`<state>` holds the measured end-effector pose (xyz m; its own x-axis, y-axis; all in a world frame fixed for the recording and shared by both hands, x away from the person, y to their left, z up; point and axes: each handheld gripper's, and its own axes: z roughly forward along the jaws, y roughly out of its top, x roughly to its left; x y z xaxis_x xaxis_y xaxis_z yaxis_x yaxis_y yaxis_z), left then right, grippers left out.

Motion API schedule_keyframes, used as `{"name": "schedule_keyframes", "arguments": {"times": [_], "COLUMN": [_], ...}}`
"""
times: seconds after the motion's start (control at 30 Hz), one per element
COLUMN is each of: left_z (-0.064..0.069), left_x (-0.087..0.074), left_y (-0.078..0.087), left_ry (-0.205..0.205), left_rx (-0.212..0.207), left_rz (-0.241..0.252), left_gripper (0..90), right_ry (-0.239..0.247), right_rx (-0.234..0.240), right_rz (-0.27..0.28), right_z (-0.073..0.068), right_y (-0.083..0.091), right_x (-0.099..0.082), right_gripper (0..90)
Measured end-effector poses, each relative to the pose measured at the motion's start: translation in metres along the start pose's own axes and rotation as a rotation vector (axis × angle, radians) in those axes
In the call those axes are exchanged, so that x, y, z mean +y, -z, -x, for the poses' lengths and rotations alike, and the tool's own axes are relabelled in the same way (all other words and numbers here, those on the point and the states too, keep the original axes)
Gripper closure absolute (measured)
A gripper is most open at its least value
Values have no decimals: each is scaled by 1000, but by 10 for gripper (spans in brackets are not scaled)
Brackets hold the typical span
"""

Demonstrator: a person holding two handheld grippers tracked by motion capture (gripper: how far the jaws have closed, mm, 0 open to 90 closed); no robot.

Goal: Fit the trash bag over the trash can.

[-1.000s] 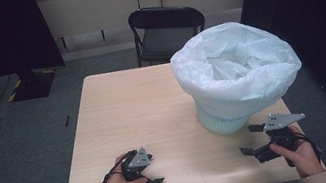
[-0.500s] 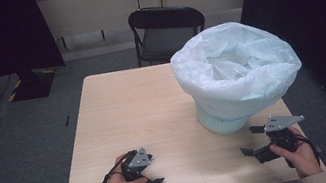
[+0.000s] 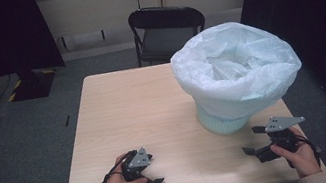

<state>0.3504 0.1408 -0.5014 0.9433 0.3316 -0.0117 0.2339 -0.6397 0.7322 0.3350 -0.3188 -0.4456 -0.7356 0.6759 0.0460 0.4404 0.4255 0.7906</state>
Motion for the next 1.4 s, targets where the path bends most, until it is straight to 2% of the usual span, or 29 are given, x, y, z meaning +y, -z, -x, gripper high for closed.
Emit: {"name": "schedule_keyframes", "arguments": {"times": [0.73,1.4], "left_z": [0,0], "left_x": [0,0], "left_y": [0,0], "left_ry": [0,0], "left_rx": [-1,-2], "left_rz": [0,0], "left_gripper": [89,88], "right_ry": [-25,-4], "right_rx": [-28,-51], "right_rz": [-28,-74], "right_z": [10,13], "right_y": [-13,-25], "right_x": [-19,-27], "right_gripper": [109,109]}}
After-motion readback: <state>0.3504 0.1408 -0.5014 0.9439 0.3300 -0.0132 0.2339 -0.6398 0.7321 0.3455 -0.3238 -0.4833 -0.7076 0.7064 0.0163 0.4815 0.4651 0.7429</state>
